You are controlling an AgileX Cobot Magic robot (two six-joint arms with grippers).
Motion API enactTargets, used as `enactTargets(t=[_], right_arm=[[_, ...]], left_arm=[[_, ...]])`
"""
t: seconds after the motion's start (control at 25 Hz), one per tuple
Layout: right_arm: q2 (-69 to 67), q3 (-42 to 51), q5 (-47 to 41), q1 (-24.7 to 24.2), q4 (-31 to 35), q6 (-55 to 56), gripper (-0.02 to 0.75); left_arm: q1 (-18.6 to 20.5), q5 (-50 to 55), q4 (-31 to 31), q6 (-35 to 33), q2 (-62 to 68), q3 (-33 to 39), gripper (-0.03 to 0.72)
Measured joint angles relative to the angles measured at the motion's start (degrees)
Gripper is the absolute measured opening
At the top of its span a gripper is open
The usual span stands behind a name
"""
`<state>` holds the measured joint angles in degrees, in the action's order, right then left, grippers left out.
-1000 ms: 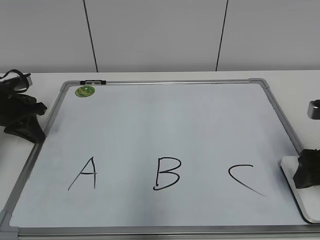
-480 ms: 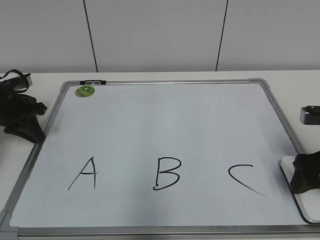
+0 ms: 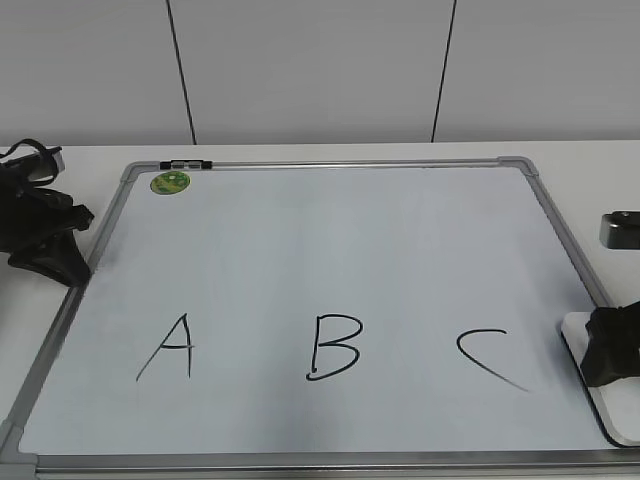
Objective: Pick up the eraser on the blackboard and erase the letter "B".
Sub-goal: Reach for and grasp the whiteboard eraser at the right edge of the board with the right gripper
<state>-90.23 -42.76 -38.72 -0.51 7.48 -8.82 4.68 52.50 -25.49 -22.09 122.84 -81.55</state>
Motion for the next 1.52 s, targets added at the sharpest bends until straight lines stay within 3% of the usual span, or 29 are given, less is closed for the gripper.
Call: enactTargets(t=[0.24, 0.88, 1.52], right_arm=[[-2.1, -0.4, 0.2, 0.0, 0.1, 0.0, 0.643], [-2.8, -1.0, -0.3, 0.0, 0.4, 0.0, 0.536], [-3.4, -4.0, -4.4, 0.0, 0.2, 0.0, 0.530]], left_arm=[[0.0, 0.0, 0.0, 0.0, 0.0, 0.0, 0.035], [0.0, 0.0, 0.0, 0.0, 0.0, 0.0, 0.035], [0.0, 0.0, 0.0, 0.0, 0.0, 0.0, 0.035]])
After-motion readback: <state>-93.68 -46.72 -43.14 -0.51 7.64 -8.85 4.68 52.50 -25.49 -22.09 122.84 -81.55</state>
